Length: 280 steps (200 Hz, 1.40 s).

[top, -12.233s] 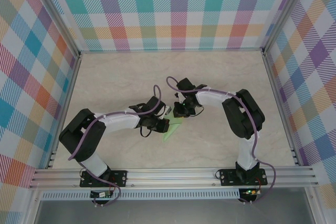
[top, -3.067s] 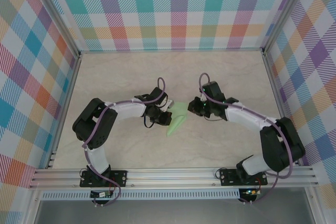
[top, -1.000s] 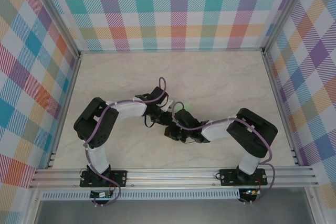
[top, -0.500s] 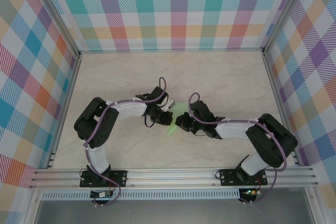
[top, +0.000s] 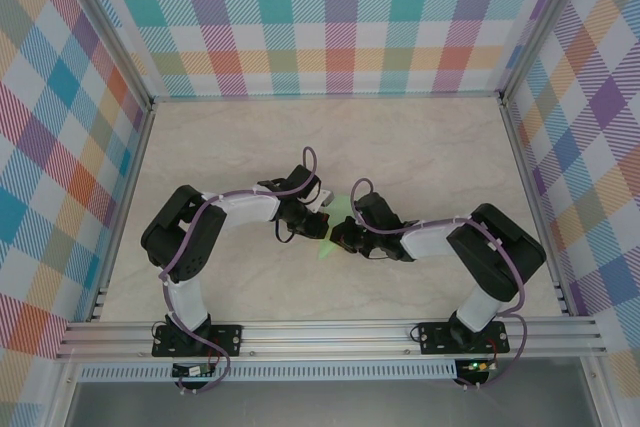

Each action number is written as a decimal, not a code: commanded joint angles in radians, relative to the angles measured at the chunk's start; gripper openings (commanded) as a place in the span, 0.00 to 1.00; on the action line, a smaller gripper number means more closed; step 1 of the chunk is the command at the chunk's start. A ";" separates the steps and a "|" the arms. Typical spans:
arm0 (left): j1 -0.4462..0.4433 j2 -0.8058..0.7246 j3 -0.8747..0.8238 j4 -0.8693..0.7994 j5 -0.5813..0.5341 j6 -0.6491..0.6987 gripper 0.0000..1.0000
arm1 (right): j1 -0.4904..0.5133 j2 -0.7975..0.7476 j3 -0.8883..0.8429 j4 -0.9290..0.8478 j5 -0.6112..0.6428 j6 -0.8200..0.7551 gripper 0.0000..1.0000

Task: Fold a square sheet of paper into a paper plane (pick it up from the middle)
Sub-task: Third fold the triangle at the center of the table.

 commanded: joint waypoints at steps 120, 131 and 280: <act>0.003 0.064 0.000 -0.055 -0.013 0.025 0.00 | -0.072 -0.114 -0.020 -0.075 -0.009 -0.087 0.10; 0.002 0.066 0.002 -0.056 -0.013 0.026 0.00 | -0.089 -0.103 -0.020 -0.058 -0.038 -0.096 0.10; 0.003 0.066 0.000 -0.064 -0.017 0.029 0.00 | -0.135 -0.135 0.004 -0.153 -0.022 -0.131 0.13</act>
